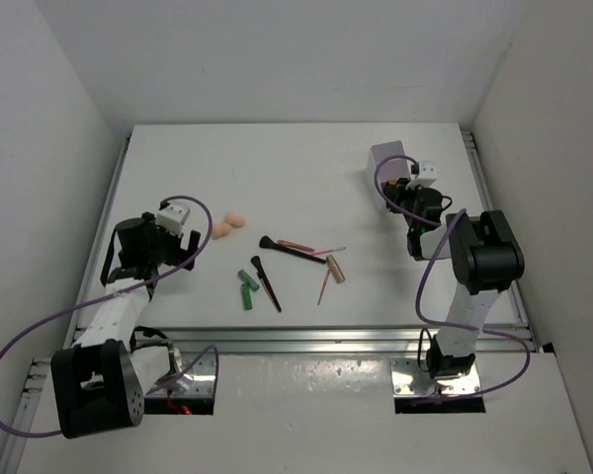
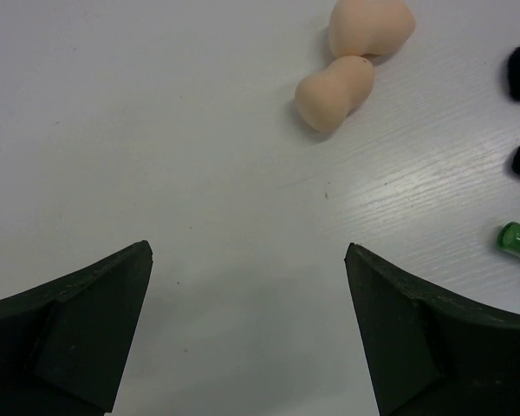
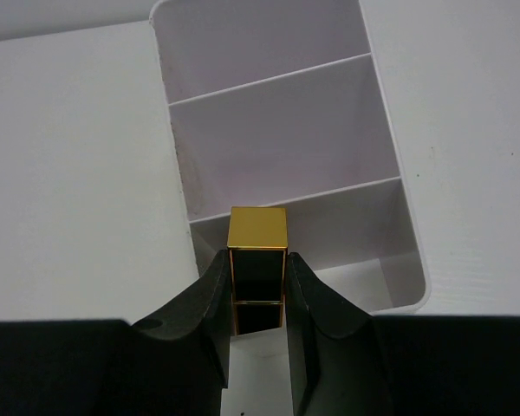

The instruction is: Organize the makeup

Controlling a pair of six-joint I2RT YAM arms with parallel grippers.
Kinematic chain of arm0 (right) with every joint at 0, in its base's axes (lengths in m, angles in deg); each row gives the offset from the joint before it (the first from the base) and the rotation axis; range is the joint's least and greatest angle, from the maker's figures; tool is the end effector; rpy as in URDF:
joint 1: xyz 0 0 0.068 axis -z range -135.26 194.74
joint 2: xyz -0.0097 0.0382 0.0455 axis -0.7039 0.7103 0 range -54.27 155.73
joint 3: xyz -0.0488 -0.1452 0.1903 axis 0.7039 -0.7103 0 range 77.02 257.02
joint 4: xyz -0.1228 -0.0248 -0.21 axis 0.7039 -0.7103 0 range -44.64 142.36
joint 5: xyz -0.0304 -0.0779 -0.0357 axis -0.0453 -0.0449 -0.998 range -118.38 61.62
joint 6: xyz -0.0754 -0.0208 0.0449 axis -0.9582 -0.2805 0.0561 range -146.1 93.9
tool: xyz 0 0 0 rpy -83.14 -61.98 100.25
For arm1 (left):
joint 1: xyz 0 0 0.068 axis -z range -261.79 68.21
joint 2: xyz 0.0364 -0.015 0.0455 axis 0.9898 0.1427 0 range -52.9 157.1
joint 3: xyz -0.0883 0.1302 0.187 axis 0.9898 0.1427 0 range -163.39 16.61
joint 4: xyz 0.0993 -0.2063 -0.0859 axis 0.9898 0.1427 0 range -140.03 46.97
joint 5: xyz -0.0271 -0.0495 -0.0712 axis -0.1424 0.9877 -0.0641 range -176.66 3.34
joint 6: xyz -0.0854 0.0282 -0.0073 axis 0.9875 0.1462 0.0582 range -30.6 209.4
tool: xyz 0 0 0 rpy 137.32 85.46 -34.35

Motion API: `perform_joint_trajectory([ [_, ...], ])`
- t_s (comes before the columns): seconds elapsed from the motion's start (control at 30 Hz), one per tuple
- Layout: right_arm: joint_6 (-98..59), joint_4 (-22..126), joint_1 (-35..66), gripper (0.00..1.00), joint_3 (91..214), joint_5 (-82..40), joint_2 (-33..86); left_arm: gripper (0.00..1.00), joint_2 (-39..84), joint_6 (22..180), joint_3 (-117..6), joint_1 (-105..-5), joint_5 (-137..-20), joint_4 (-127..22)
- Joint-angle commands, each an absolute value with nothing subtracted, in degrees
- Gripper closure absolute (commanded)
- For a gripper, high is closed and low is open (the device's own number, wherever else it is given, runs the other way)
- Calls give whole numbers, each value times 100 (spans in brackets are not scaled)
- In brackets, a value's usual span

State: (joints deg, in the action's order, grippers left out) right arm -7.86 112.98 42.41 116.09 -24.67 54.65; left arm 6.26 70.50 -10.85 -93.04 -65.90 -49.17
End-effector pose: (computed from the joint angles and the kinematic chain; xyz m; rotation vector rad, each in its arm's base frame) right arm 0.3823 0.0208 0.1182 0.1937 1.7315 0.3201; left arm 0.2510 0.0208 0.1663 0.3485 2.0698 -0.0718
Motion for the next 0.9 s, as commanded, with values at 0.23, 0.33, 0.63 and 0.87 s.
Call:
perform_joint_trajectory([
  [0.23,-492,12575,4132,100,11411,-2222,5717,0,616,7015,-1283,-9366,-6477,-5003],
  [0.33,-650,12593,3921,100,11368,-2818,5735,0,564,7015,-1283,-9366,-6477,-5003],
  [0.63,-1090,11968,3226,100,11640,-4304,5717,0,458,6962,-1178,-9366,-6477,-5003],
  [0.87,-950,11758,3200,100,11701,-4639,5612,0,353,6962,-1073,-9366,-6477,-5056],
])
